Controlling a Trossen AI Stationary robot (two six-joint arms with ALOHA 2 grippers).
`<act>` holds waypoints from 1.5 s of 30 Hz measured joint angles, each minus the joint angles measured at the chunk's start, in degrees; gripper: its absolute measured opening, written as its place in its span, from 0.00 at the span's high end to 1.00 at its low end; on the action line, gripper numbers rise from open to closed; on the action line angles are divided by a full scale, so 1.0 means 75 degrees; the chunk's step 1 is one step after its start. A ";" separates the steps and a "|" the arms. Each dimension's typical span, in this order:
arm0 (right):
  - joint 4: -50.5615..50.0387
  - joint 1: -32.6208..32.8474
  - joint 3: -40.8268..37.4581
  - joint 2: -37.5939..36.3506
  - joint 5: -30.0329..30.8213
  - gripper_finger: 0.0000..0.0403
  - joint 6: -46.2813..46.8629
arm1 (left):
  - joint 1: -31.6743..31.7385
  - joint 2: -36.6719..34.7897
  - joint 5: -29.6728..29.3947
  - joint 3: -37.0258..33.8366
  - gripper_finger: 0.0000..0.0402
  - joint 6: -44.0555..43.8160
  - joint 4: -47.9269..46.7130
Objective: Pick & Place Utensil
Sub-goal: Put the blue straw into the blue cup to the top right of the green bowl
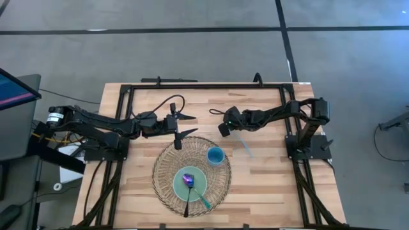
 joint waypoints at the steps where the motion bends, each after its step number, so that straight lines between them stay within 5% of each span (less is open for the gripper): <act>1: 0.0000 -0.0008 0.0000 0.0001 -0.0006 0.97 -0.0076 | 0.0000 0.0001 0.0000 0.0000 0.47 0.0000 0.0001; 8: -0.0257 -0.0011 -0.0032 -0.0432 -0.0128 0.98 -0.0391 | 0.0000 0.0002 0.0000 0.0000 0.47 0.0000 0.0001; 16: -0.0415 0.0301 -0.0029 -0.2402 -0.0088 0.99 -0.0884 | 0.0000 -0.0001 0.0000 0.0000 0.47 0.0003 0.0000; 26: 0.1686 0.2319 -0.0027 -0.4950 0.1392 0.99 -0.3181 | 0.0000 0.0001 0.0000 0.0000 0.47 0.0003 0.0001; 36: 0.5371 0.4114 -0.0020 -0.4083 0.1680 0.99 -0.6841 | 0.0000 0.0000 0.0000 0.0000 0.47 0.0003 -0.0001; 45: 0.7334 0.4324 -0.0020 -0.2896 0.1154 0.99 -0.7386 | 0.0000 -0.0001 0.0000 0.0000 0.47 0.0003 0.0001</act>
